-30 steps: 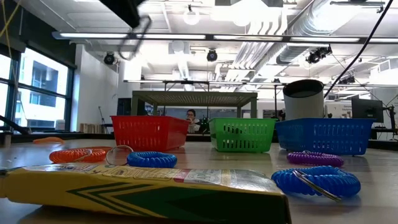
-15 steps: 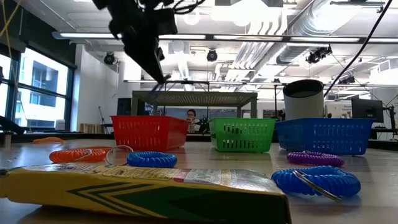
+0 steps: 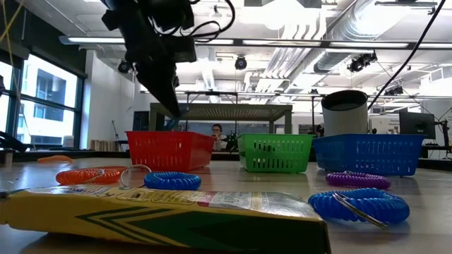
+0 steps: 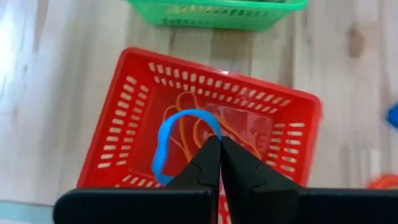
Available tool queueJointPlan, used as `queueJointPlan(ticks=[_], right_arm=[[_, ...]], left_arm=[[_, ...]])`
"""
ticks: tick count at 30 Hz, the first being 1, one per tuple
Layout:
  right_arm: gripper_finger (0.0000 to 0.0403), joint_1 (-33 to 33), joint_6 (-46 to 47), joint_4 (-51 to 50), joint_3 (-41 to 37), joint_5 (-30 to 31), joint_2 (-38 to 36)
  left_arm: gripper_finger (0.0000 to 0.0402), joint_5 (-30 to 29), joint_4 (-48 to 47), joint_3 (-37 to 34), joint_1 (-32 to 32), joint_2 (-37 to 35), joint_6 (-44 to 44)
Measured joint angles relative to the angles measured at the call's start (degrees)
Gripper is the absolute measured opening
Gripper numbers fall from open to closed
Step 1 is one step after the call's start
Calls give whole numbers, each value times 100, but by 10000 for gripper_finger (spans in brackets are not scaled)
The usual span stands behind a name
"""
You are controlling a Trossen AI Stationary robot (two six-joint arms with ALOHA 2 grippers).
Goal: Pick & Place Office Desk Supplies
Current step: Put the top blue rubber band into the red bin
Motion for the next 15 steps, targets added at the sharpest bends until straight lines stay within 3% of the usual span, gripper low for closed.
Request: queueJointPlan(ticks=[9,15], right_arm=[[135,1,29,45,0,-2,-2],[135,1,-95,42,0,-2,-2]], left_arm=[[4,-180,4,-10,202,98,-586],[43,-185,1,-12,154,98,-575]])
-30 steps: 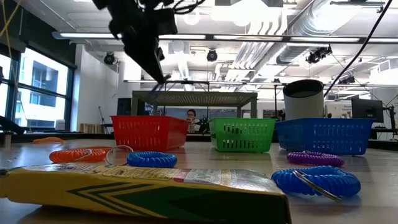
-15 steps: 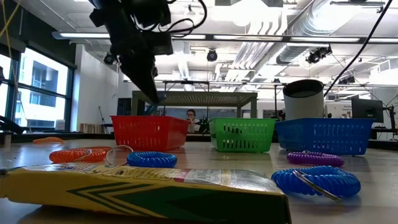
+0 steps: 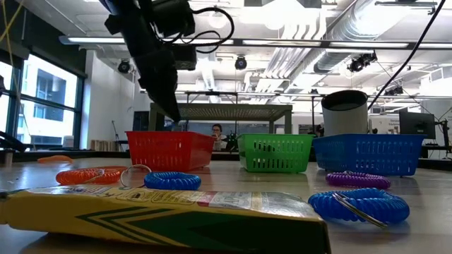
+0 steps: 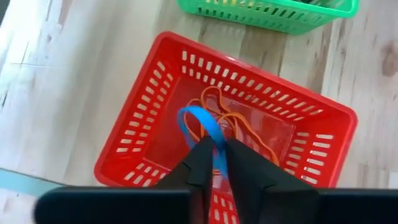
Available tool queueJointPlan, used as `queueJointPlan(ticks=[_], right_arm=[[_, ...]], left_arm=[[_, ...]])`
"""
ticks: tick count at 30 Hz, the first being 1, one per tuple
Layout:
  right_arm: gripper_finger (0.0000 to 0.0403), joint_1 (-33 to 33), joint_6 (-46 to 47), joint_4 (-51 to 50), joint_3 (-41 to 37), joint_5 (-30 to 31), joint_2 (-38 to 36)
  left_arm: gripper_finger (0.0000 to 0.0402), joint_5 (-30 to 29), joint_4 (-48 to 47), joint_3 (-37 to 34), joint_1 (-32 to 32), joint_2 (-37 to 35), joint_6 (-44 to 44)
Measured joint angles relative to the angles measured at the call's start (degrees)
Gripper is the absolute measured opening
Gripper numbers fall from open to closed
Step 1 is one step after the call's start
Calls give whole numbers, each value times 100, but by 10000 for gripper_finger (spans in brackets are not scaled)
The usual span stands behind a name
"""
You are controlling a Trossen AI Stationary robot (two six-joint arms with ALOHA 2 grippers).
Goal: Pick & Place Office Desk Supplies
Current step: Put the top blue rubber band into the red bin, then put the purple spring keychain into the blue bin
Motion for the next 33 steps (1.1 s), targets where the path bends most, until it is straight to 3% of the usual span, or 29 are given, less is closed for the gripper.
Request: queueJointPlan(ticks=[7,15,22,28,33], right_arm=[[135,0,-55,-4,0,-2,0],[135,0,-195,-6,0,-5,0],[135,0,-192,-26,0,-24,-2],[135,0,-195,-23,0,-24,-2],[135,-18,-560,-44,0,-211,-4]], left_arm=[[102,-237,24,16,-93,-1,85],[110,-539,-111,246,-560,-213,154],[110,-1564,-1169,468,-1655,-955,209],[110,-1566,-1450,470,-2758,-1679,-965],[110,-1455,-1444,470,-3636,-1873,-1861]])
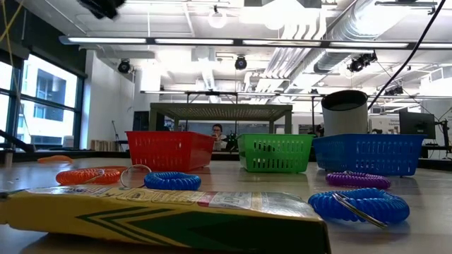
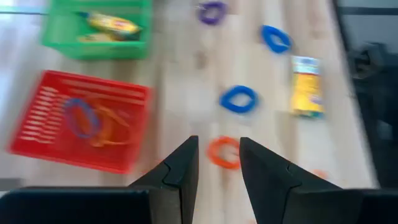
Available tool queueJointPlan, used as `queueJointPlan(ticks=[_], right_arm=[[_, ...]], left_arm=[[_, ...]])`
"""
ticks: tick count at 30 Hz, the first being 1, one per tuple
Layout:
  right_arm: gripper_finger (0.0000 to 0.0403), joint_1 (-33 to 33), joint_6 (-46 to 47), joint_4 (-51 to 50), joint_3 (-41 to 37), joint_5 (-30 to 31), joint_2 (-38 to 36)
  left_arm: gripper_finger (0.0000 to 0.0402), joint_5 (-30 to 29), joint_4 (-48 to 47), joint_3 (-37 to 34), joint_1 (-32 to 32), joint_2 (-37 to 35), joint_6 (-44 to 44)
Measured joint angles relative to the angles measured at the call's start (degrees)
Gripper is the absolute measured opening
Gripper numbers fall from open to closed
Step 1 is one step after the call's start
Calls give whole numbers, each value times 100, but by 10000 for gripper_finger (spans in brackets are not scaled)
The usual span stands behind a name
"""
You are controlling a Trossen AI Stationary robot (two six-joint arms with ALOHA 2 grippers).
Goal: Pick & Place Office Desk Supplies
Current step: Put the purple spring keychain into the blue bin
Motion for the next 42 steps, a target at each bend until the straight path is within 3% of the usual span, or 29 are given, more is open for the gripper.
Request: queueJointPlan(ticks=[7,12,14,21,28,31,35,42], right_arm=[[185,-192,-1095,527,0,-347,0],[239,-347,-2018,797,3,-989,-12],[251,-443,-2062,439,116,-1286,-35],[256,-906,188,-3283,1245,-1325,-20],[256,-1440,2016,-5239,1335,-2274,43],[256,-1612,2153,-5470,1328,-2318,221],[256,-1761,1637,-5326,1346,-2141,385],[256,-1951,1419,-5177,1335,-2515,768]], left_arm=[[110,21,91,0,-948,175,-833],[110,-197,648,0,-1361,484,-1175],[110,-360,955,0,-1482,652,-1178],[110,-592,1933,0,-1697,1453,-1093],[110,-597,3273,0,-1720,2154,-1119],[110,-575,3832,0,-1756,2383,-1071],[110,-236,4148,-2,-1861,2703,-967],[110,-105,4390,-2,-1687,3003,-1762]])
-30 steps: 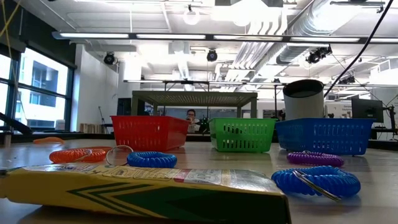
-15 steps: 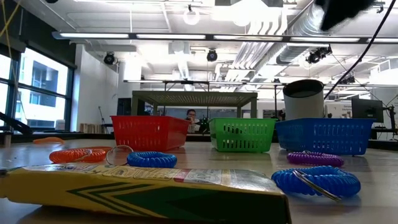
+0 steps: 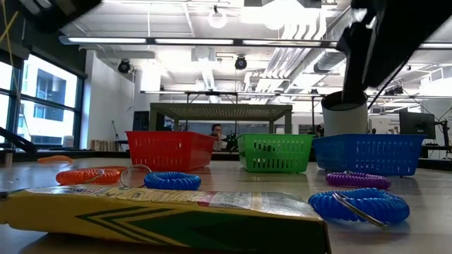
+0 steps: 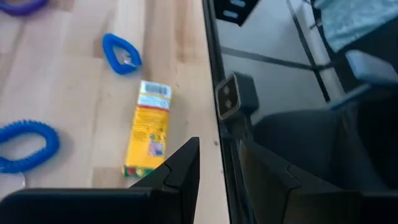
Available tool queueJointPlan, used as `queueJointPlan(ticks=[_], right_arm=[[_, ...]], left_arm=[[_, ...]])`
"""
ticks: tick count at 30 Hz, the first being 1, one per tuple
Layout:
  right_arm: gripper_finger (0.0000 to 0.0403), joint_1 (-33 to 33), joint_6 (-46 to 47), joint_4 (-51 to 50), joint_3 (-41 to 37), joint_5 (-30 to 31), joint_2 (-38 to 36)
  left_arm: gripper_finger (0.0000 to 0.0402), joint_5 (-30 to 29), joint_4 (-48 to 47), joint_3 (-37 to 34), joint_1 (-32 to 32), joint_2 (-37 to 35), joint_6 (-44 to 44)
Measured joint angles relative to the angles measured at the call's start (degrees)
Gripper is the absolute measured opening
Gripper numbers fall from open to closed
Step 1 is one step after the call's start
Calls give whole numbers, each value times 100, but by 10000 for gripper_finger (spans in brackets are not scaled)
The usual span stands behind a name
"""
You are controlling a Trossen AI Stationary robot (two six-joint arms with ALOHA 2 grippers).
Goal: Pick & Place Office Desk Supplies
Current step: Put the purple spring keychain into the blue bin
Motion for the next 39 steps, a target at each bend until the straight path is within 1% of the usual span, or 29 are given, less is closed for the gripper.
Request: queueJointPlan(ticks=[4,8,10,16,19,22,25,28,39], right_arm=[[256,-1,-184,-5,-2,-13,306],[256,1,-454,4,-4,-8,593],[256,-23,-464,2,-4,-5,687],[256,-111,-532,-12,-4,5,852],[256,-212,-517,-2,-4,4,849],[256,-358,-277,3,-4,-27,849],[256,-478,-192,-10,-4,-350,849],[256,-558,-97,-12,0,-465,919],[256,-628,-260,-100,17,-799,1192]], left_arm=[[112,331,48,2,87,87,-142],[129,266,90,0,74,213,18],[147,229,133,0,58,255,117],[218,-31,187,0,51,272,181],[239,-61,396,0,53,272,189],[243,-59,452,0,57,272,193],[244,-59,476,0,41,272,265],[244,-59,469,0,7,272,310],[244,-53,450,0,-151,272,350]])
